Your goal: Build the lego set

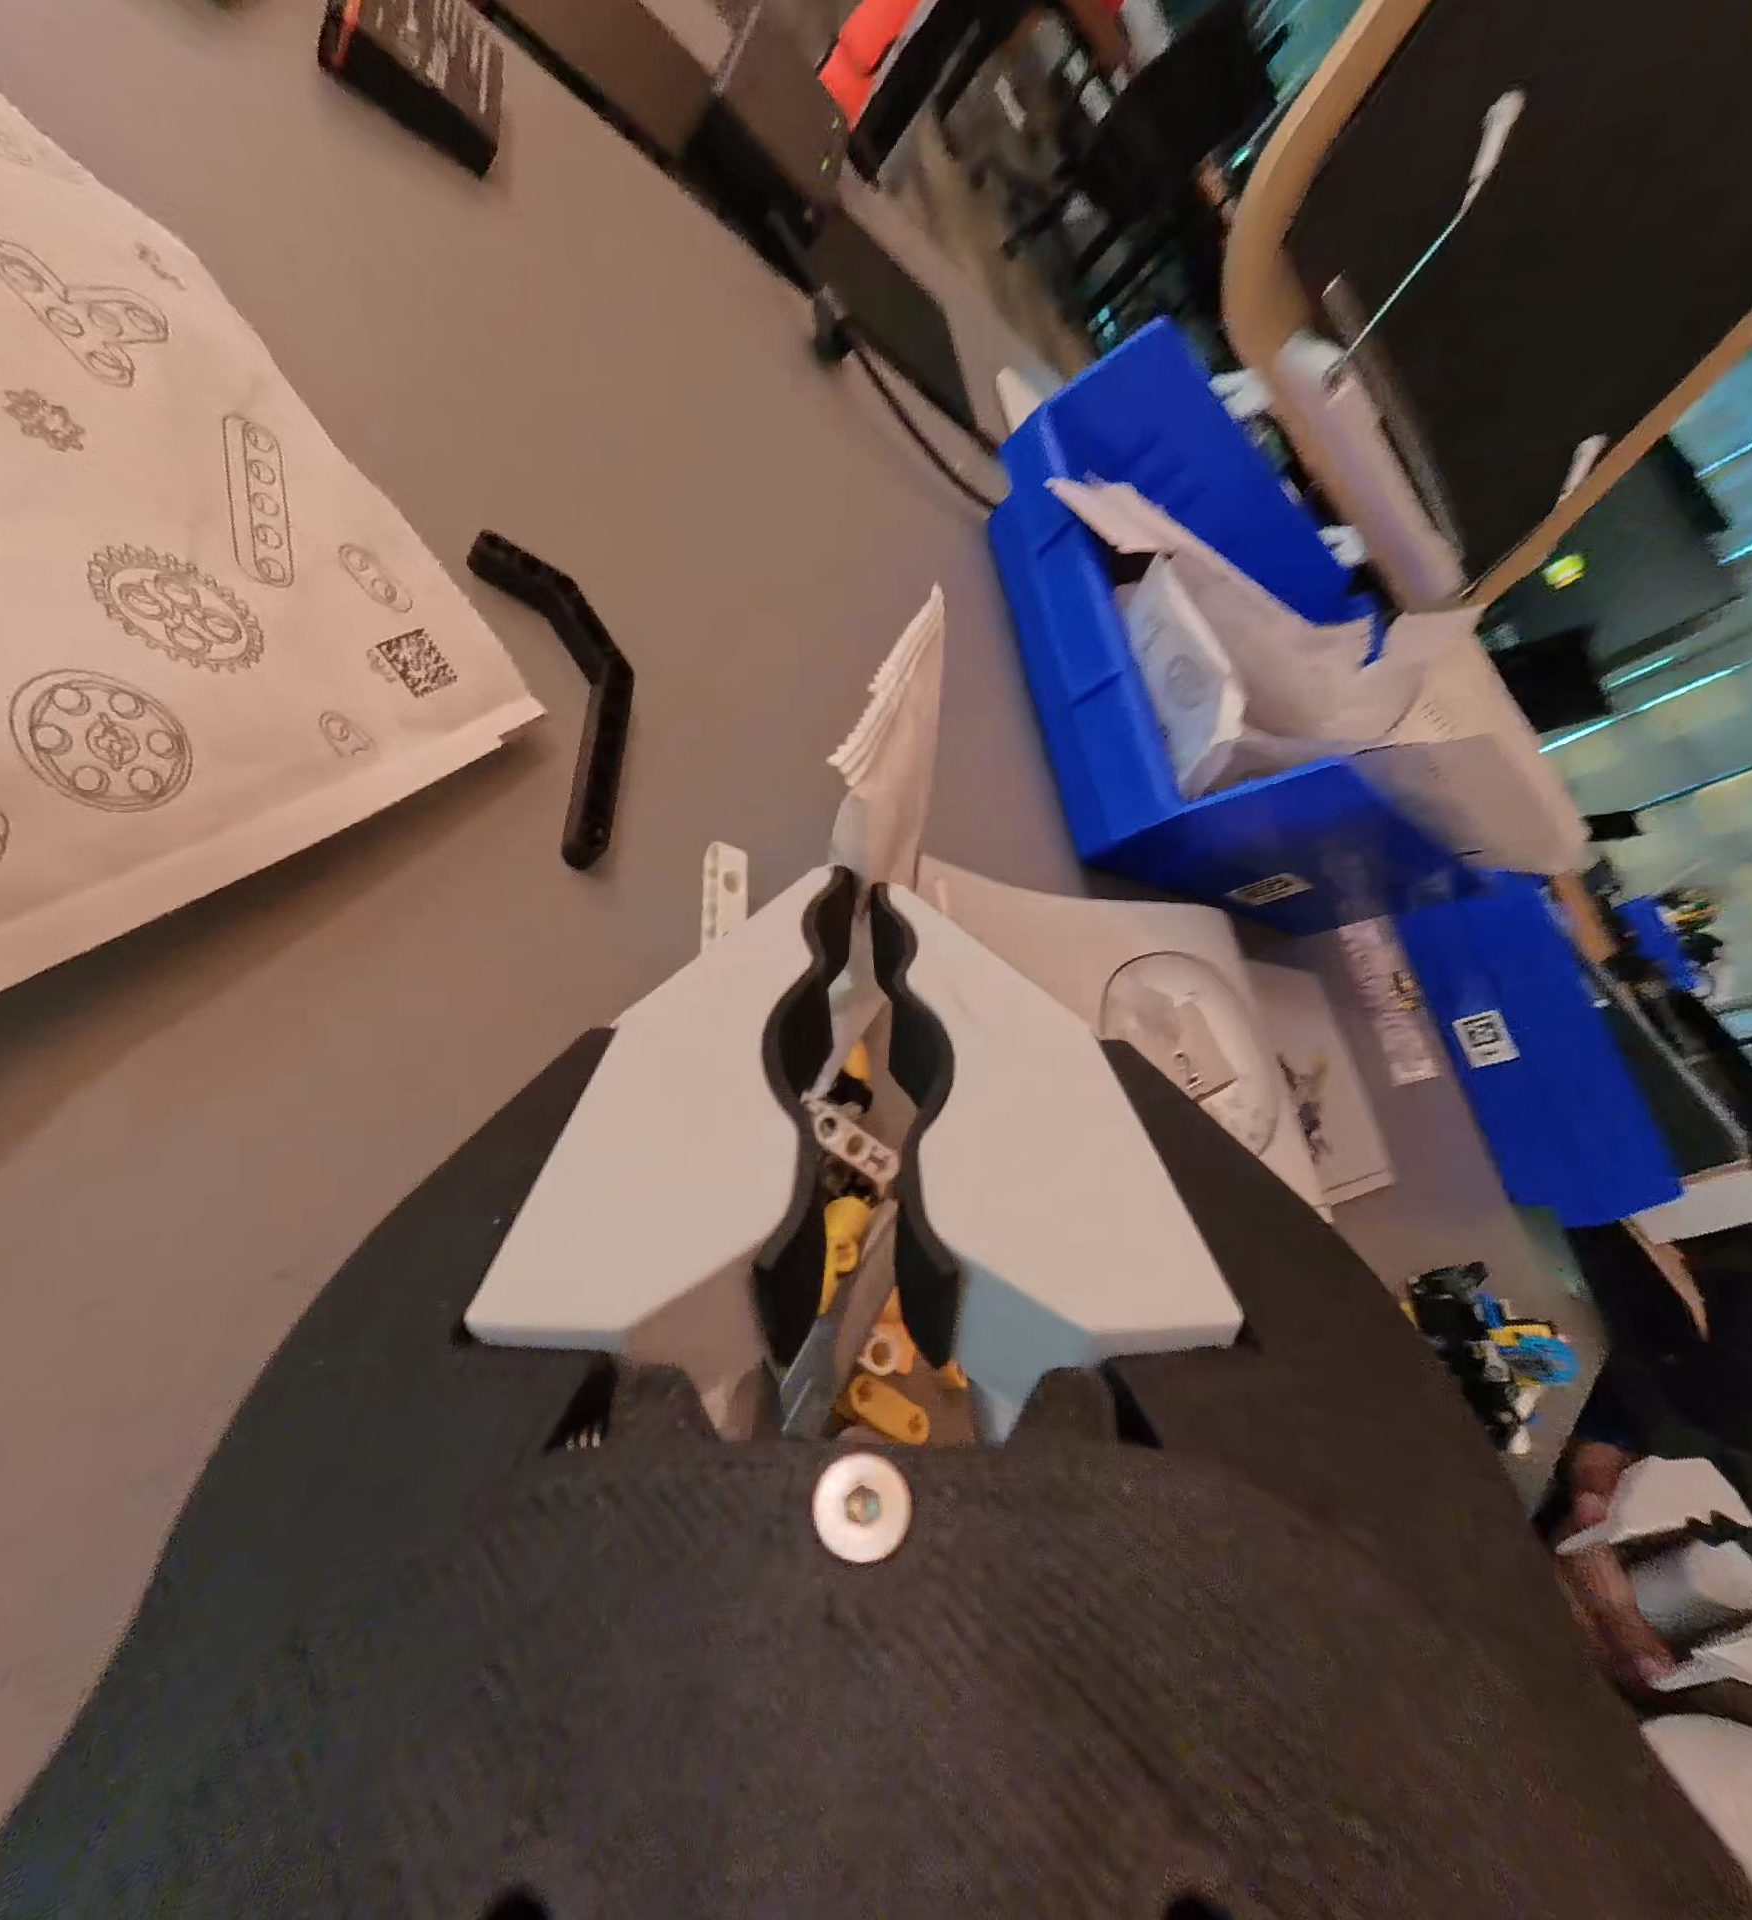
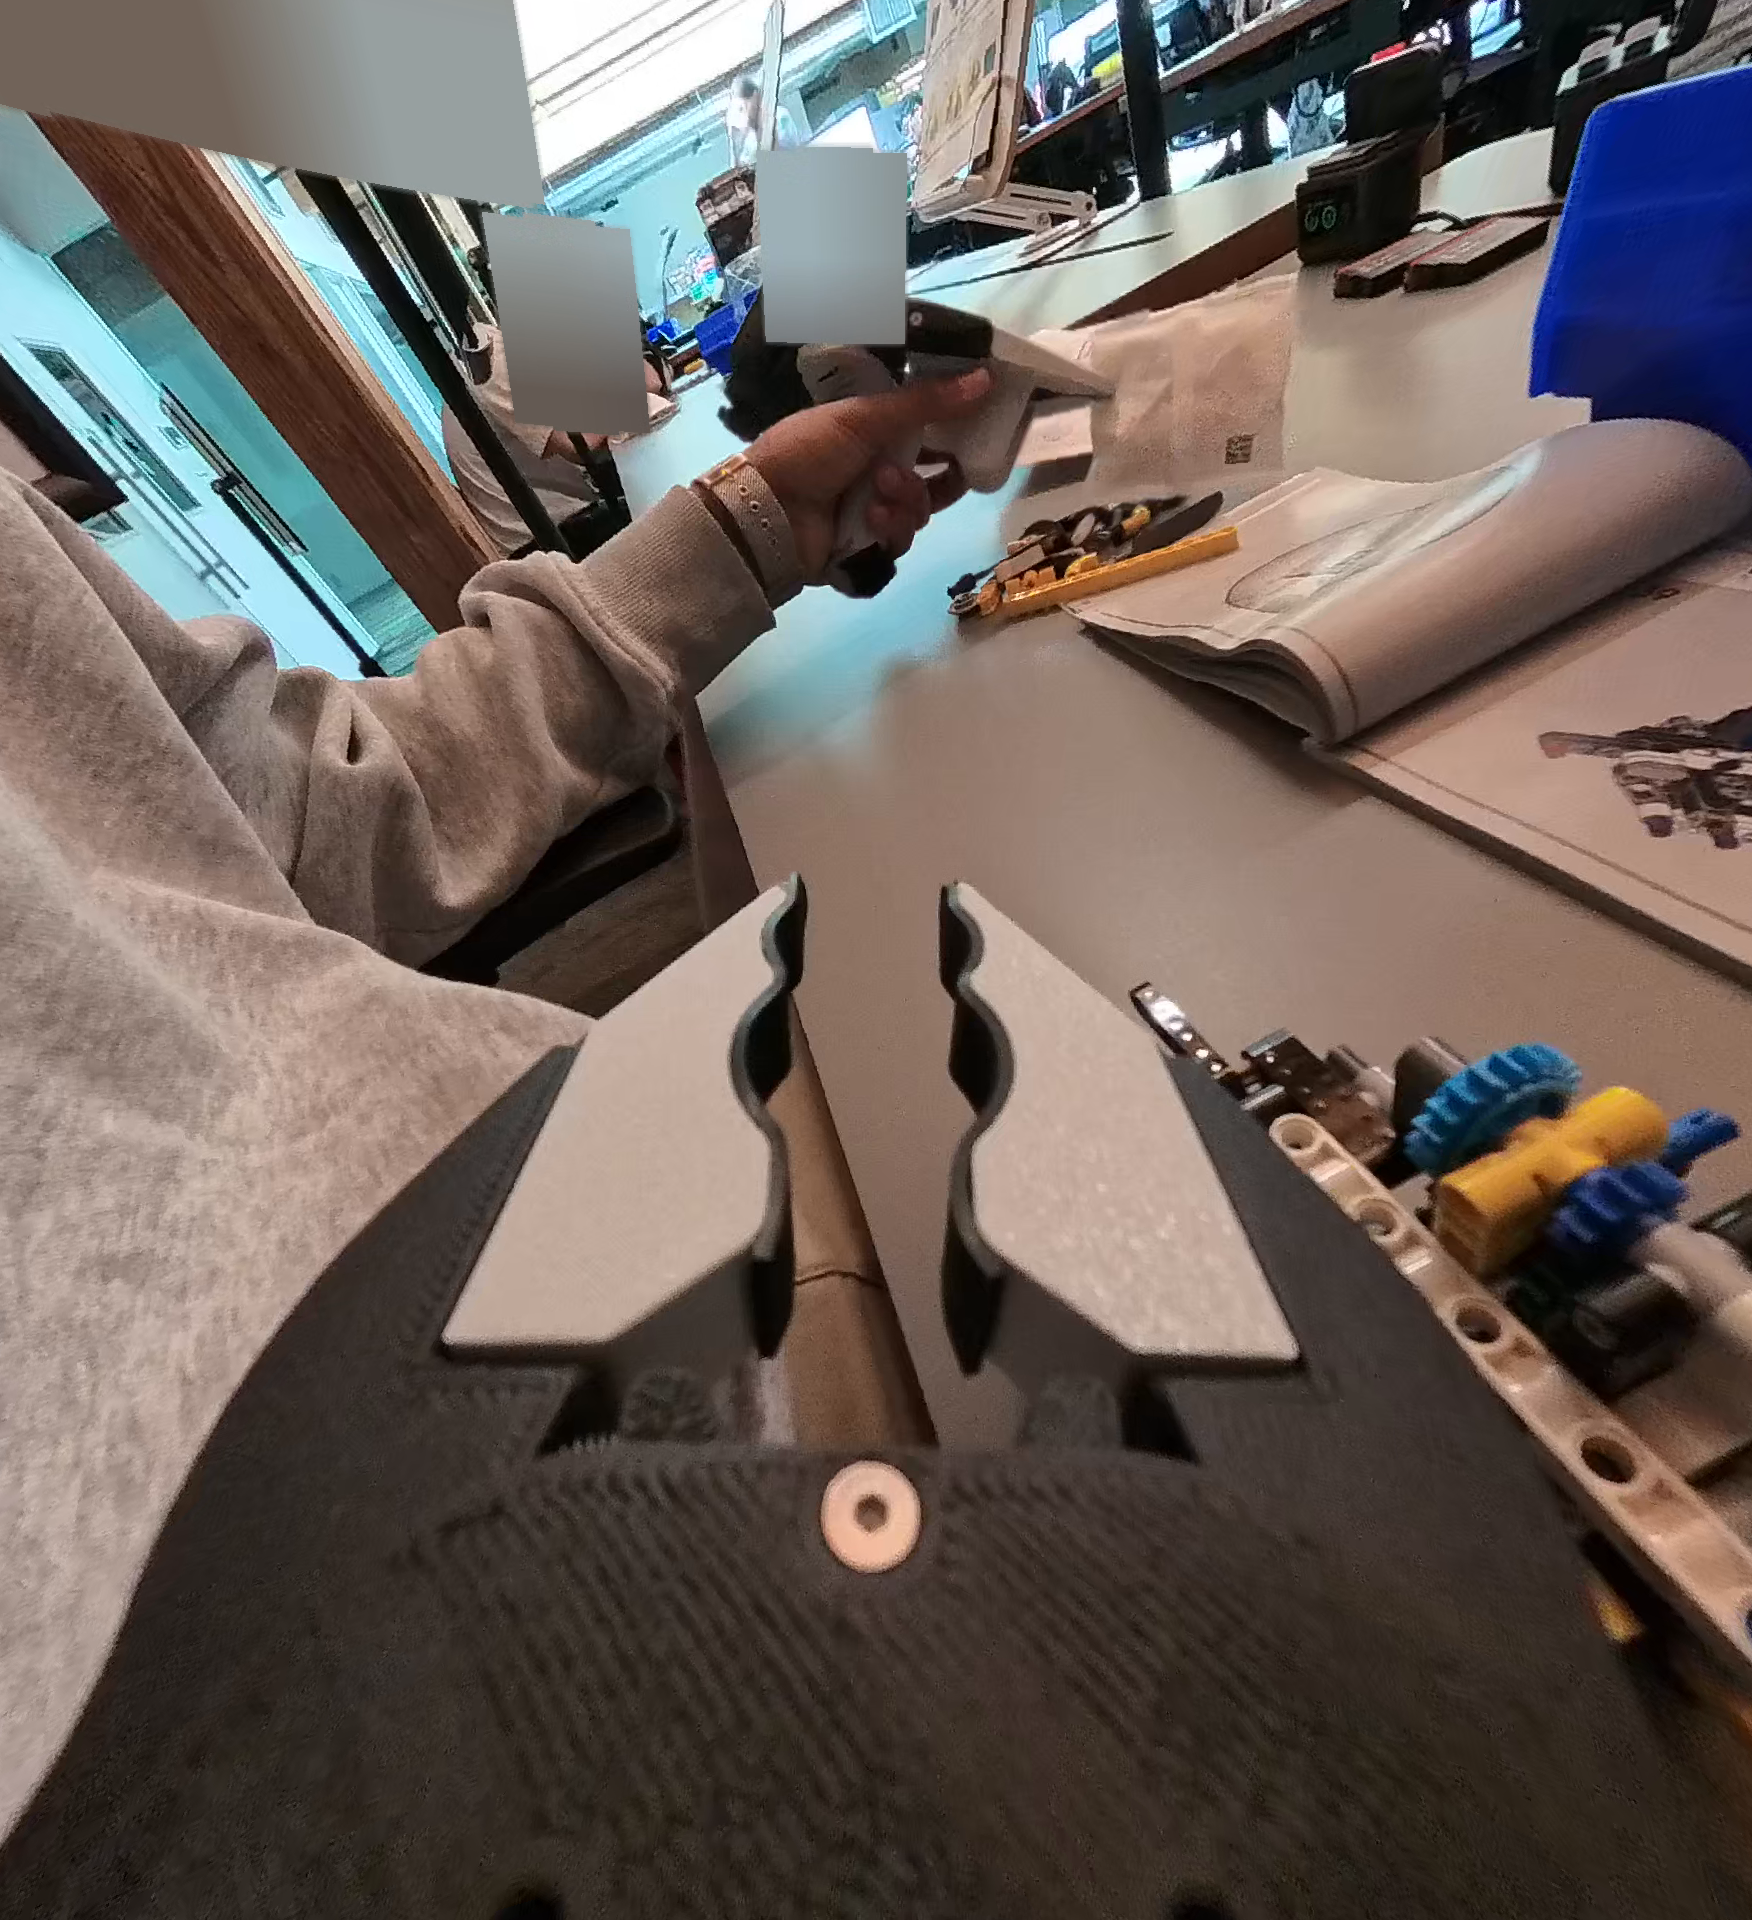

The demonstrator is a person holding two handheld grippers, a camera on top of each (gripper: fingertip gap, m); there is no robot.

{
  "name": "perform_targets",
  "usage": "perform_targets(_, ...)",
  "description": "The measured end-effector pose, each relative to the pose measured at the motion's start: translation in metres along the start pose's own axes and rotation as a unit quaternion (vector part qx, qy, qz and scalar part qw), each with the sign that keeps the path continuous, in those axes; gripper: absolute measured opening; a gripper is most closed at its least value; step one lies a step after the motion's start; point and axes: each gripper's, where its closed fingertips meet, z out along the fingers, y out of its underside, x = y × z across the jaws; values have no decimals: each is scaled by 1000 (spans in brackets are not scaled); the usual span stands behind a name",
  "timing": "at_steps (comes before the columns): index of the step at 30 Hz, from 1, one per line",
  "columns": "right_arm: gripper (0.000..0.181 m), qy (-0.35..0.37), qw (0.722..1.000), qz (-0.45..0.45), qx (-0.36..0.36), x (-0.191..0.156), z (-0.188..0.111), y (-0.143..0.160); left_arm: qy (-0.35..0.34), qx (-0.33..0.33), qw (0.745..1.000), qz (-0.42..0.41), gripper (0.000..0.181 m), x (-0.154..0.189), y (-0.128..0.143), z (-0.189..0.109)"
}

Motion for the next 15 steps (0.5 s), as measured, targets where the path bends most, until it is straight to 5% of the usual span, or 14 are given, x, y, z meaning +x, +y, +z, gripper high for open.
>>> perform_targets(8, 24, 0, 1000, -8, -4, -3, -2, 0, 136, 128, 982, -27, 0, 40, -40, -40)
perform_targets(15, 24, 4, 999, -30, -13, -8, -6, 2, -18, 169, 985, -37, 0, -28, -30, -96)
